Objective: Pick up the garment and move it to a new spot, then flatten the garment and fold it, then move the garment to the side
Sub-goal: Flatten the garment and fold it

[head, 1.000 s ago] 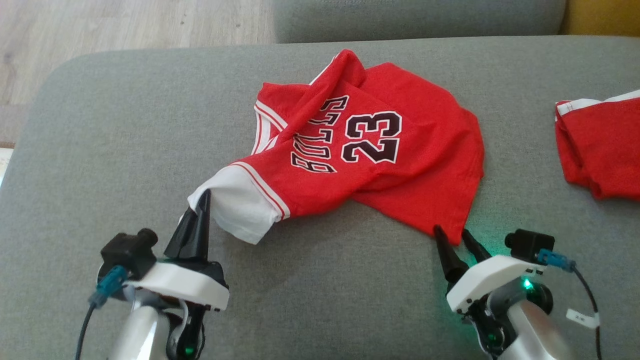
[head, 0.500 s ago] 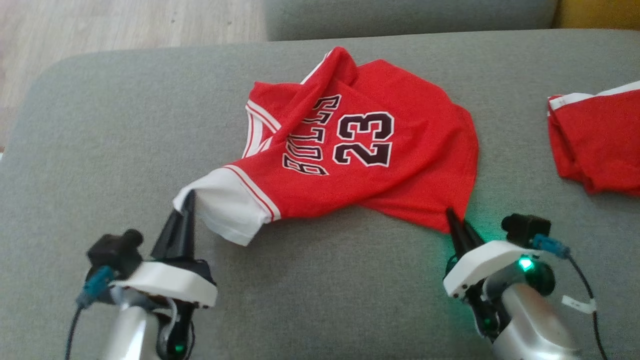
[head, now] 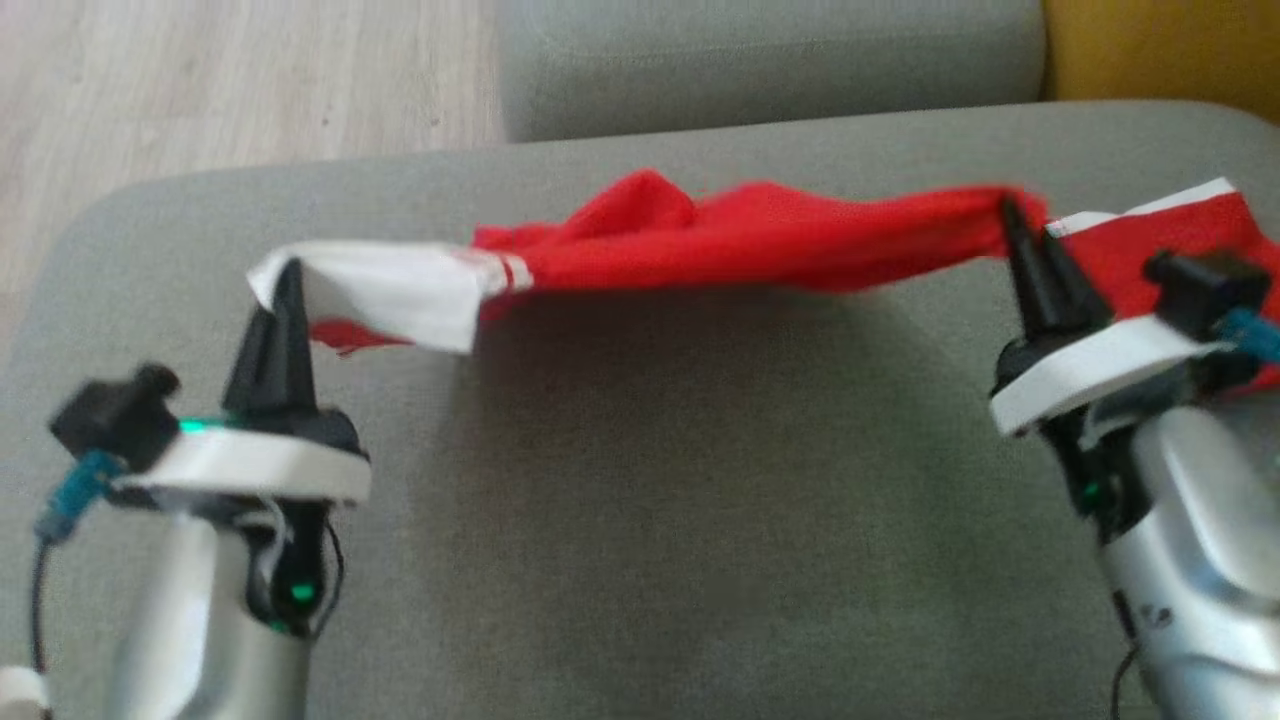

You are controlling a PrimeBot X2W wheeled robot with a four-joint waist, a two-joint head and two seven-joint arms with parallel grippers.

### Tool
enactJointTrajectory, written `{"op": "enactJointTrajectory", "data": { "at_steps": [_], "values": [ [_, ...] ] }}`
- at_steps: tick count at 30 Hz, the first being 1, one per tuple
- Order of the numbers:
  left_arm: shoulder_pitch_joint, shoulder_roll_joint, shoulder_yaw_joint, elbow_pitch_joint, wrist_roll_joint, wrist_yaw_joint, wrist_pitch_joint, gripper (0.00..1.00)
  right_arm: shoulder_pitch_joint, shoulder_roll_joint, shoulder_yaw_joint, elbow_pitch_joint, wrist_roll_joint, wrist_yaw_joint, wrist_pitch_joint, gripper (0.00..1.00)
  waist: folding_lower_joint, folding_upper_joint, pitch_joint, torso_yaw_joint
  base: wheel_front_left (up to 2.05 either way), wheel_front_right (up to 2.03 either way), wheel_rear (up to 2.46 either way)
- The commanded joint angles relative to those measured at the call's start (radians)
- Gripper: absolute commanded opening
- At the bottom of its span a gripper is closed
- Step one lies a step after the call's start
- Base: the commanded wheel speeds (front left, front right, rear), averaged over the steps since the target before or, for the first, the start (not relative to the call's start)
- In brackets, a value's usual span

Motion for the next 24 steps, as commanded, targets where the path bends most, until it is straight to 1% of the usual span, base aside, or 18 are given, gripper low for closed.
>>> {"op": "enactJointTrajectory", "data": {
  "at_steps": [1,4,8,9,12,15,18,20,22,24],
  "values": [
    [-0.088,0.042,0.046,-0.059,-0.023,-0.006,-0.012,0.0,-0.067,-0.031,0.003,-0.089,-0.002,-0.001,0.015,0.0,0.0,0.0,-0.025,-0.001,0.0,0.0,0.0],
    [-0.136,0.063,0.056,-0.102,-0.057,-0.006,-0.012,0.0,-0.09,-0.059,-0.014,-0.18,-0.005,-0.001,0.041,0.0,0.0,0.0,-0.05,-0.004,0.0,0.0,0.0],
    [-0.187,0.092,0.074,-0.214,-0.076,-0.002,-0.002,0.0,-0.105,-0.091,-0.048,-0.306,-0.009,-0.001,0.08,0.0,0.0,0.0,-0.066,-0.006,0.0,0.0,0.0],
    [-0.187,0.092,0.074,-0.214,-0.076,-0.002,-0.002,0.0,-0.105,-0.091,-0.048,-0.306,-0.009,-0.001,0.08,0.0,0.0,0.0,-0.066,-0.006,0.0,0.0,0.0],
    [-0.204,0.108,0.091,-0.313,-0.075,0.019,0.023,0.0,-0.087,-0.105,-0.086,-0.398,-0.014,-0.001,0.121,0.0,0.0,0.0,-0.072,-0.005,0.0,0.0,0.0],
    [-0.204,0.113,0.102,-0.408,-0.088,0.048,0.079,0.0,-0.046,-0.107,-0.12,-0.501,-0.02,-0.001,0.179,0.0,0.0,0.0,-0.064,-0.002,0.0,0.0,0.0],
    [-0.203,0.126,0.102,-0.486,-0.093,0.067,0.142,0.0,-0.011,-0.101,-0.146,-0.596,-0.03,-0.001,0.25,0.0,0.0,0.0,-0.039,-0.001,0.0,0.0,0.0],
    [-0.215,0.141,0.097,-0.516,-0.089,0.072,0.177,0.0,-0.009,-0.095,-0.157,-0.645,-0.039,-0.001,0.287,0.0,0.0,0.0,-0.006,-0.001,0.0,0.0,0.0],
    [-0.244,0.158,0.095,-0.512,-0.084,0.073,0.204,0.0,-0.033,-0.093,-0.162,-0.667,-0.053,-0.001,0.315,0.0,0.0,0.0,0.038,0.0,0.0,0.0,0.0],
    [-0.299,0.173,0.095,-0.48,-0.094,0.07,0.228,0.0,-0.084,-0.085,-0.16,-0.661,-0.05,-0.001,0.335,0.0,0.0,0.0,0.097,-0.002,0.0,0.0,0.0]
  ]
}}
